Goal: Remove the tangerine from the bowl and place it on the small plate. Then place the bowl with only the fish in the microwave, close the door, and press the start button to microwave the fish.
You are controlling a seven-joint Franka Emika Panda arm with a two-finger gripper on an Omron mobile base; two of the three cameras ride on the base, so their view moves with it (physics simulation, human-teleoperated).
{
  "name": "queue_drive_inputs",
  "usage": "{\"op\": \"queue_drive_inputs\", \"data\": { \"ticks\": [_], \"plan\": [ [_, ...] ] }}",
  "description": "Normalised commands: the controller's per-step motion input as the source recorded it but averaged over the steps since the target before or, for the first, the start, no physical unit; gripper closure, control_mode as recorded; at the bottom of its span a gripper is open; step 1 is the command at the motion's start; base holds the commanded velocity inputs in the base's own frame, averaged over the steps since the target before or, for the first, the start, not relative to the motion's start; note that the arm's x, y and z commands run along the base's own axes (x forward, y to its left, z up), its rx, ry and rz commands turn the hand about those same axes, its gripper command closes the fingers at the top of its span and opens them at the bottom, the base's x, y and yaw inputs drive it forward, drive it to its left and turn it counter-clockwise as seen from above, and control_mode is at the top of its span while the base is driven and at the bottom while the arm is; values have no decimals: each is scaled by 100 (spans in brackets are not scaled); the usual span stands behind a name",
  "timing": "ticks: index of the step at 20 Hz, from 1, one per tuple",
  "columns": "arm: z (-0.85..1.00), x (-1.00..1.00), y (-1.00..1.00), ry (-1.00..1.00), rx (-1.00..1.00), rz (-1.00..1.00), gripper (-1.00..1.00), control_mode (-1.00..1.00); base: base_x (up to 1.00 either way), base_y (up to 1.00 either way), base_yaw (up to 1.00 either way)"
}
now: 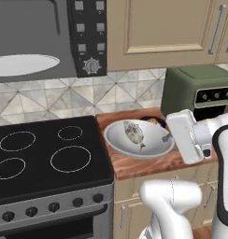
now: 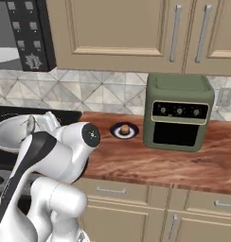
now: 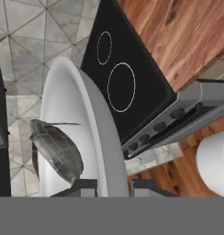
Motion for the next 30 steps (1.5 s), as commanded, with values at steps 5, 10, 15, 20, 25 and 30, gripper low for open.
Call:
{"op": "queue_drive_inputs", "data": {
  "ticks": [5, 10, 15, 20, 25, 30],
  "plan": [
    [0, 0, 0, 0, 0, 0, 100, 100, -59, 76, -23],
    [0, 0, 0, 0, 0, 0, 100, 100, -2, 100, -8],
    [0, 0, 0, 0, 0, 0, 100, 100, 2, 68, -1],
    [0, 0, 0, 0, 0, 0, 100, 100, 11, 52, -2],
    [0, 0, 0, 0, 0, 0, 100, 100, 15, -2, 0],
    [0, 0, 0, 0, 0, 0, 100, 100, 32, -6, 0]
  ]
}}
